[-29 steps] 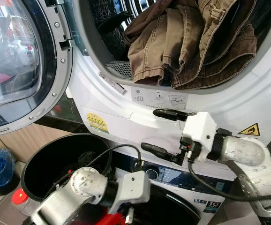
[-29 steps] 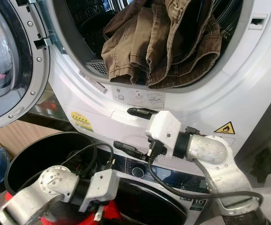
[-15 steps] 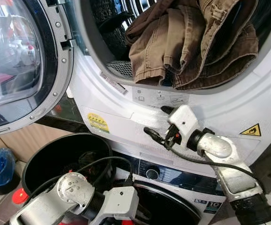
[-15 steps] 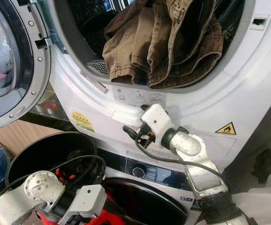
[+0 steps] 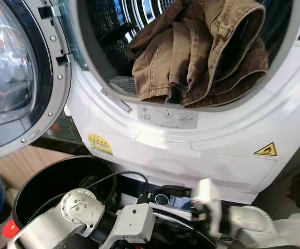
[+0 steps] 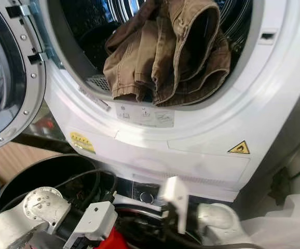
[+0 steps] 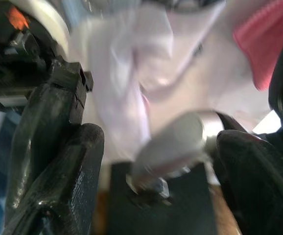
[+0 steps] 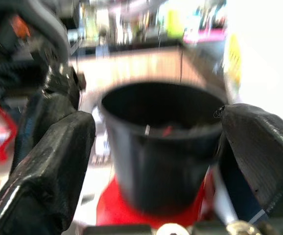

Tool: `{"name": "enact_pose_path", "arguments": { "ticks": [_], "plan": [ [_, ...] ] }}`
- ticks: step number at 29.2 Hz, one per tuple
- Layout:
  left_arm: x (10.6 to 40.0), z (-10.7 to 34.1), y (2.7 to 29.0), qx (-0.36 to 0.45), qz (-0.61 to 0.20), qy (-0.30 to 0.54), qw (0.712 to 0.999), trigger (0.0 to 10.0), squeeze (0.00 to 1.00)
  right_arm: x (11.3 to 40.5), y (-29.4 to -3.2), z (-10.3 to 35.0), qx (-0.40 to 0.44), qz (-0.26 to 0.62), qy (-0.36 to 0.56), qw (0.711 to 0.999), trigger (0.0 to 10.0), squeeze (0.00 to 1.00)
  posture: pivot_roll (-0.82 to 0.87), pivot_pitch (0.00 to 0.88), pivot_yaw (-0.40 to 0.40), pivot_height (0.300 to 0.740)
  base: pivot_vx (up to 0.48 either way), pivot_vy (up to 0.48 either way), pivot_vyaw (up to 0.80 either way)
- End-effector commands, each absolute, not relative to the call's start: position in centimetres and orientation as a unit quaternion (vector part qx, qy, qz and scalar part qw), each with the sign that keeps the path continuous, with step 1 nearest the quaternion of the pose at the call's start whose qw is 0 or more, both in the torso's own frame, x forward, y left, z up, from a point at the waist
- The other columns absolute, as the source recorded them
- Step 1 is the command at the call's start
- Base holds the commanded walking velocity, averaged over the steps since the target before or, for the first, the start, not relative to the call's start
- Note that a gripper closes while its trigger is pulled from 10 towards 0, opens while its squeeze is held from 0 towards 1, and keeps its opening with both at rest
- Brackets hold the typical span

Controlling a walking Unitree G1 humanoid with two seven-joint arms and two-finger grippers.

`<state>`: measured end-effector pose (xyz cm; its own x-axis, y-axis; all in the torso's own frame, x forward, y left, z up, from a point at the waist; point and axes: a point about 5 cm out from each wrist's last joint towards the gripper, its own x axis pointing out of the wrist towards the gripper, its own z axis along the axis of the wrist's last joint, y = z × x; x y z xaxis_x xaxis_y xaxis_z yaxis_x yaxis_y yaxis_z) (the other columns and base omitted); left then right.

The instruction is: Clothes washing

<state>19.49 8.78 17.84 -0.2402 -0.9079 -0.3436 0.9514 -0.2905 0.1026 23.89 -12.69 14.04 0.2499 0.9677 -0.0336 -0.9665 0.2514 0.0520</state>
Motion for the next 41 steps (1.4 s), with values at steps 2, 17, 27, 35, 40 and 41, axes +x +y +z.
{"name": "enact_pose_path", "arguments": {
  "ticks": [2, 17, 27, 35, 40, 41],
  "plan": [
    [20.5, 16.5, 9.7, 0.168, -0.75, 0.108, 0.631, 10.0, 0.0, 22.6, -10.3, 18.4, 0.069, 0.676, -0.101, 0.727, 10.0, 0.0, -0.01, 0.011, 0.104, 0.74, 0.0, 0.0, 0.0],
    [20.8, 16.9, 10.3, 0.159, -0.738, 0.111, 0.646, 10.0, 0.0, 18.4, -12.2, 8.4, -0.057, 0.75, 0.175, 0.636, 10.0, 0.0, -0.01, 0.014, 0.081, 0.74, 0.0, 0.0, 0.0],
    [21.7, 18.2, 10.9, 0.164, -0.726, 0.096, 0.661, 10.0, 0.0, 22.2, -14.2, -1.9, -0.241, 0.507, 0.36, 0.745, 10.0, 0.0, 0.0, 0.015, 0.077, 0.74, 0.0, 0.0, 0.0],
    [21.0, 18.6, 11.0, 0.148, -0.736, 0.102, 0.653, 10.0, 0.0, 21.7, -15.0, -5.7, -0.167, 0.33, 0.455, 0.81, 10.0, 0.0, 0.02, 0.025, 0.09, 0.74, 0.0, 0.0, 0.0],
    [20.5, 21.1, 11.1, 0.093, -0.773, 0.078, 0.623, 10.0, 0.0, 19.4, -16.1, -8.0, -0.167, 0.219, 0.51, 0.815, 10.0, 0.0, 0.03, 0.034, 0.097, 0.74, 0.0, 0.0, 0.0],
    [20.3, 21.6, 11.2, 0.082, -0.781, 0.073, 0.615, 10.0, 0.0, 18.7, -16.2, -8.4, -0.167, 0.209, 0.522, 0.81, 10.0, 0.0, 0.03, 0.034, 0.097, 0.74, 0.0, 0.0, 0.0]
  ]
}}
